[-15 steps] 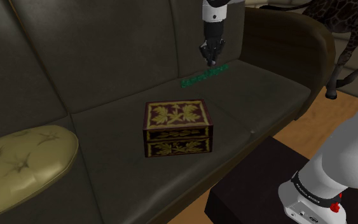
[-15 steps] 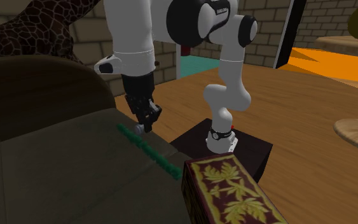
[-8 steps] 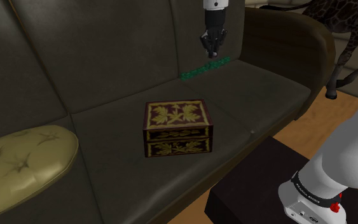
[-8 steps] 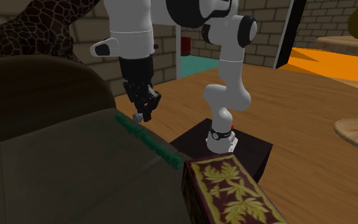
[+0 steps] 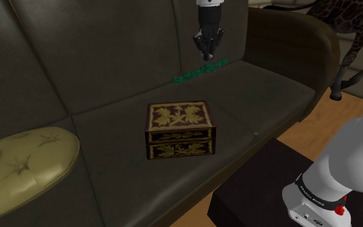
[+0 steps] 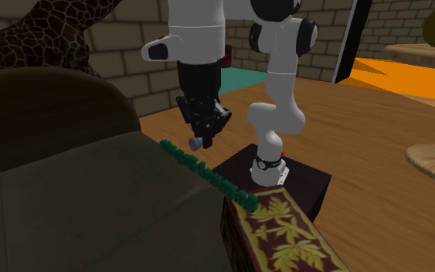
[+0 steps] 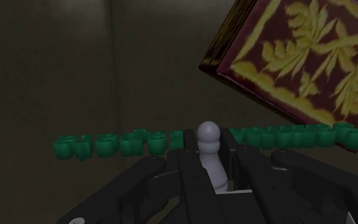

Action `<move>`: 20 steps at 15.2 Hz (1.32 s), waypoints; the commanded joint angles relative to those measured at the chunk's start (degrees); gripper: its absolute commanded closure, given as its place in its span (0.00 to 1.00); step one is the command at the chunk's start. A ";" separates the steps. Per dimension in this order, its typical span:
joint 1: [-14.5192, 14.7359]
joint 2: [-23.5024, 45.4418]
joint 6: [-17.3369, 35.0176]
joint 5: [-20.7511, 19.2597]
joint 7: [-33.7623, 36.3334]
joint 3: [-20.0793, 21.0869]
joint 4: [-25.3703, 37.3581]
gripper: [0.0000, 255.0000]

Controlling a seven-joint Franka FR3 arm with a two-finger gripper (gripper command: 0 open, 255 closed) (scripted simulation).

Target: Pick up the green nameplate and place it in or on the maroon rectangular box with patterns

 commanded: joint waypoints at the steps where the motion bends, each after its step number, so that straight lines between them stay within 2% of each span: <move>1: 1.47 0.11 -1.13 0.30 3.14 1.63 1.15 1.00; 7: 5.43 1.09 -3.49 0.99 11.46 5.97 4.29 1.00; 12: 9.37 4.16 -6.08 0.99 19.47 10.06 9.75 1.00; 20: 9.15 1.88 0.80 1.54 19.12 9.82 0.68 1.00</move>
